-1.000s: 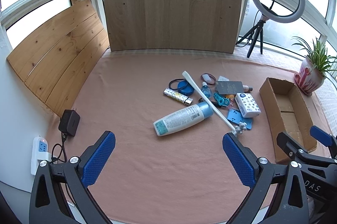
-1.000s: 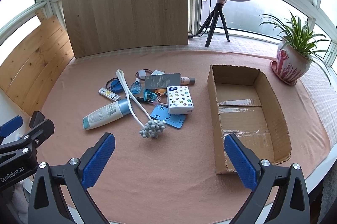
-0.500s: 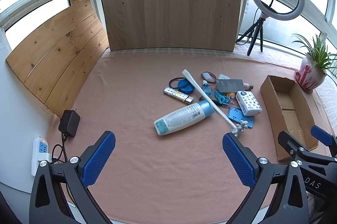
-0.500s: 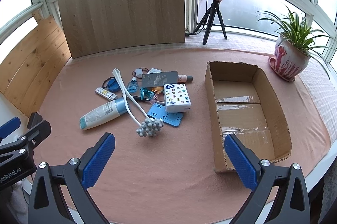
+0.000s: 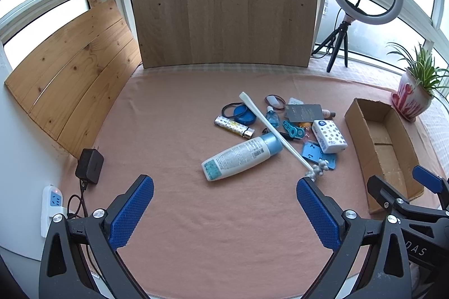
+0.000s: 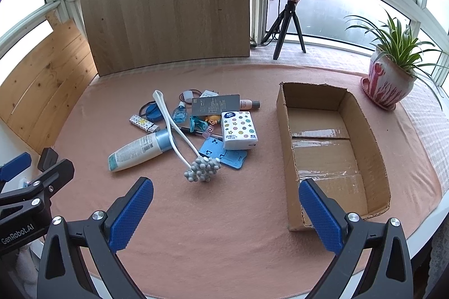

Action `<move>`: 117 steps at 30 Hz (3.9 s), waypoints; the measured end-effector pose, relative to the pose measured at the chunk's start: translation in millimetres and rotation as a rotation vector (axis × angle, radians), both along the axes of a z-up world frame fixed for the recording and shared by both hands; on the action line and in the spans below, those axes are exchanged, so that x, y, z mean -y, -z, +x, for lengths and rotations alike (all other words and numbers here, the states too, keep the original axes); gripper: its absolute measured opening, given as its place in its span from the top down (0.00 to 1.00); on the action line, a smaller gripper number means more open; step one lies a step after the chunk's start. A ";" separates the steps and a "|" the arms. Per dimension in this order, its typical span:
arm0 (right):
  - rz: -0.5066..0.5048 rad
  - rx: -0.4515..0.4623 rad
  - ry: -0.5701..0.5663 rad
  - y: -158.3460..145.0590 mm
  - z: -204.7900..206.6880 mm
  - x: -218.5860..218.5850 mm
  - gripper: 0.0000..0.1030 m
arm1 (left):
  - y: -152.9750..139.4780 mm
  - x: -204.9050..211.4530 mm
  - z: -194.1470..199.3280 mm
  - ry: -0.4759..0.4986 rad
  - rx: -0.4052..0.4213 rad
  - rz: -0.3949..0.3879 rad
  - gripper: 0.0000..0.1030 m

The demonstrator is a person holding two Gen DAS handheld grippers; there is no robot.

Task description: Organize objects

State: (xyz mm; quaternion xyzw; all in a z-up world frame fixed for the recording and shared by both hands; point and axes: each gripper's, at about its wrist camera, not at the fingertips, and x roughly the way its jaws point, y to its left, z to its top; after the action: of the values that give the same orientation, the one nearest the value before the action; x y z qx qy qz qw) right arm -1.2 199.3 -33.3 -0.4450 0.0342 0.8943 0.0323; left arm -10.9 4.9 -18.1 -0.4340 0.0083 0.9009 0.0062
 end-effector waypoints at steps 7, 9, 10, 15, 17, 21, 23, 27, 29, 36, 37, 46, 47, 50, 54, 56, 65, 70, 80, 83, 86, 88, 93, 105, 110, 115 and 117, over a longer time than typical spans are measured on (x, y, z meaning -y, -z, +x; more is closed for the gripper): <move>-0.008 0.008 0.002 1.3 -1.6 -1.8 0.00 | 0.5 -2.0 -0.6 0.000 0.000 -0.001 0.00; -0.004 0.007 0.003 1.1 -1.8 -1.7 0.00 | 0.5 -2.0 -0.7 0.000 0.000 0.000 0.00; -0.004 0.005 0.002 1.0 -1.8 -1.7 0.00 | 0.8 -2.3 -1.1 0.000 0.001 -0.001 0.00; 0.004 -0.005 0.005 0.1 -1.9 -1.2 0.00 | 1.8 -4.3 -2.7 0.003 0.003 -0.002 0.00; 0.003 -0.005 0.008 0.6 -2.5 -1.8 0.00 | 1.9 -4.6 -3.0 0.006 0.002 -0.004 0.00; 0.001 -0.004 0.009 0.8 -3.1 -2.4 0.00 | 2.2 -4.0 -3.9 0.008 0.002 -0.002 0.00; -0.003 -0.002 0.008 0.9 -3.7 -3.0 0.00 | 2.3 -4.1 -3.9 0.008 0.003 -0.002 0.00; -0.013 0.008 -0.001 2.8 -5.3 -3.1 0.00 | 3.0 -4.4 -4.8 0.009 0.003 -0.003 0.00; -0.008 0.009 -0.004 3.3 -5.6 -2.3 0.00 | 3.7 -4.1 -5.8 0.010 0.006 -0.002 0.00; 0.001 0.018 -0.008 8.7 -9.5 -2.4 0.00 | 10.2 -2.2 -11.3 0.011 0.020 0.002 0.00; 0.000 0.020 -0.009 10.2 -10.0 -2.9 0.00 | 11.7 -1.5 -12.7 0.009 0.023 0.001 0.00; -0.017 0.026 0.004 22.3 -16.9 -15.2 0.01 | 36.6 20.4 -35.0 -0.022 0.060 -0.005 0.00; -0.023 0.027 0.007 23.4 -17.9 -17.0 0.02 | 39.6 22.3 -36.8 -0.022 0.064 -0.010 0.00; -0.044 0.044 0.003 29.0 -21.3 -22.5 0.12 | 50.6 27.1 -45.2 -0.007 0.075 -0.026 0.00; -0.082 0.074 -0.010 36.1 -27.1 -25.9 0.23 | 62.5 29.0 -58.2 0.031 0.084 -0.037 0.01; -0.093 0.084 -0.017 38.7 -30.8 -26.0 0.27 | 68.1 25.0 -64.7 0.062 0.083 -0.056 0.01; -0.151 0.166 -0.093 57.8 -65.9 -17.0 0.42 | 92.6 7.3 -94.6 0.119 0.109 -0.081 0.03; -0.194 0.199 -0.128 64.4 -76.7 -4.9 0.53 | 104.6 6.7 -124.5 0.120 0.118 -0.087 0.13; -0.282 0.242 -0.198 74.6 -71.9 11.8 0.53 | 135.2 16.6 -173.3 0.145 0.243 0.028 0.21; -0.272 0.252 -0.213 78.9 -72.3 15.7 0.53 | 143.5 14.2 -174.7 0.163 0.255 0.027 0.21; -0.254 0.261 -0.217 82.8 -75.5 18.5 0.53 | 145.0 13.4 -173.0 0.174 0.251 0.040 0.22; -0.240 0.270 -0.207 86.7 -79.1 17.8 0.53 | 145.4 13.3 -171.2 0.190 0.267 0.081 0.23; -0.189 0.280 -0.175 92.4 -87.8 10.9 0.54 | 148.0 7.5 -160.5 0.244 0.288 0.139 0.23; -0.208 0.241 -0.187 76.7 -73.3 12.7 0.54 | 159.4 24.0 -192.4 0.230 0.371 0.230 0.34; -0.251 0.235 -0.168 70.4 -71.4 3.4 0.54 | 158.8 19.0 -168.4 0.273 0.394 0.293 0.35; -0.300 0.258 -0.184 71.5 -70.1 5.3 0.54 | 159.1 8.8 -131.4 0.302 0.395 0.310 0.35; -0.321 0.271 -0.185 73.2 -67.7 5.7 0.54 | 156.2 2.9 -115.4 0.306 0.377 0.299 0.35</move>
State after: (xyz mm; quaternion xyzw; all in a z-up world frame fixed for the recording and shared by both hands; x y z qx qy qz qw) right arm -68.9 193.6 -106.5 -0.5617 0.1304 0.8086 -0.1165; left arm -126.3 2.0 -174.4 -0.5820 -0.0604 0.7840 0.2075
